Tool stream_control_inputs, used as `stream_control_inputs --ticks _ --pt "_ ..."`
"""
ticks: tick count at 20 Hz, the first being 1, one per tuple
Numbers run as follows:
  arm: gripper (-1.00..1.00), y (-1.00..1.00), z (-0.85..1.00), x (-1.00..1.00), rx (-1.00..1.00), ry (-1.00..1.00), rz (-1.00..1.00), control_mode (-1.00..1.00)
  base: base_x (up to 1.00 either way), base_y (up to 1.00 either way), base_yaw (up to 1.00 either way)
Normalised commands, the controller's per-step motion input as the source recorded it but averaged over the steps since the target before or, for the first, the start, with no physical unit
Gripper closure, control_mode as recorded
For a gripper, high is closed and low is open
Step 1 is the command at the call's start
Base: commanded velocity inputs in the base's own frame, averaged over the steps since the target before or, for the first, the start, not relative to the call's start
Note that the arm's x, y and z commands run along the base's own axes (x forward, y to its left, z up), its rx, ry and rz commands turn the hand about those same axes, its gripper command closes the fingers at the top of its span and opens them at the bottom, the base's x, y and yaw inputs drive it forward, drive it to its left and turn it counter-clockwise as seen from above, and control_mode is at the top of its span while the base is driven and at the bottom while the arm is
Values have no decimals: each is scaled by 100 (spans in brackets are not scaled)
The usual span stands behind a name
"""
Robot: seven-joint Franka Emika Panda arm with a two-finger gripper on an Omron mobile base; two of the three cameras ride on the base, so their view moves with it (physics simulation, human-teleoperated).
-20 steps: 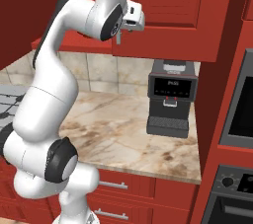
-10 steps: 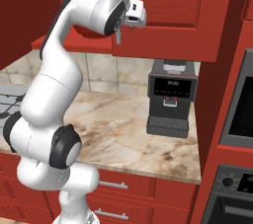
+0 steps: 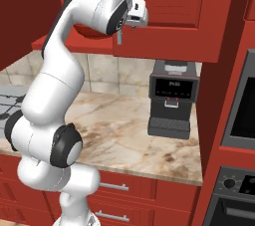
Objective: Move the bowls from the cabinet to the plates on the dining table.
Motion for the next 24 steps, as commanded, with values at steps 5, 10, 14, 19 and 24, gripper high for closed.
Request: stream_control_inputs --ticks 5,10,14,19,24 --pt "100 0 0 2 0 2 0 -100 0 0 0" --pt "100 0 0 3 0 2 0 -100 0 0 0" --pt "100 0 0 0 0 0 0 -100 0 0 0" --pt "100 0 0 0 0 0 0 -100 0 0 0" --pt "100 -1 -2 -12 0 -3 0 -100 0 0 0"
